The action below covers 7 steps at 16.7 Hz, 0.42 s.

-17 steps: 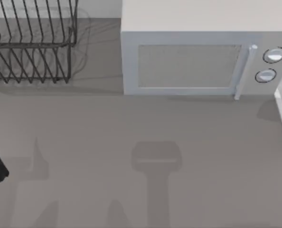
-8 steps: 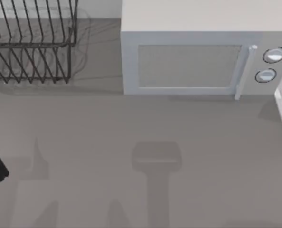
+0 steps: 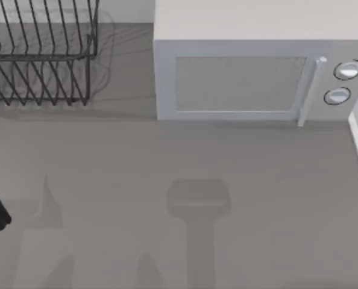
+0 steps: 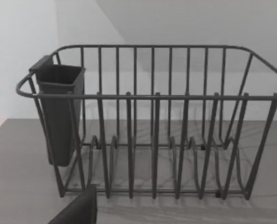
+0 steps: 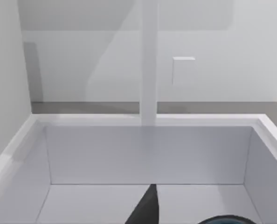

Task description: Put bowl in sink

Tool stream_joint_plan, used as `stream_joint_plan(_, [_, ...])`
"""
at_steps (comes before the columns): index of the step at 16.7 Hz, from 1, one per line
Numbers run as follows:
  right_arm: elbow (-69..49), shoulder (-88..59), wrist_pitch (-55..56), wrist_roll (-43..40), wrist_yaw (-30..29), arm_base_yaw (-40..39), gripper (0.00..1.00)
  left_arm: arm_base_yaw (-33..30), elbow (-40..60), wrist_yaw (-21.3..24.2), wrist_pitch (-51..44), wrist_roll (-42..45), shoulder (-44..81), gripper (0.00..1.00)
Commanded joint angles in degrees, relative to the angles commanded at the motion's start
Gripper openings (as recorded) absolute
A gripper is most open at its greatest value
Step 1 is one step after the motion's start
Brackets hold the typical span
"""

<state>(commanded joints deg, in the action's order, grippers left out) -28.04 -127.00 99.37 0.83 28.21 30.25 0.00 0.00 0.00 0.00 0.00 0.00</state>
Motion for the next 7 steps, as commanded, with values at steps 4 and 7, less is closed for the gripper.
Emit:
stream_joint_plan(4, [0.0,0.0,0.0,0.0,0.0,0.0,1.0,0.0,0.0,0.0,0.0,0.0,0.0,1.0])
stream_joint_plan(7, [0.0,0.0,0.0,0.0,0.0,0.0,1.0,0.0,0.0,0.0,0.0,0.0,0.0,1.0])
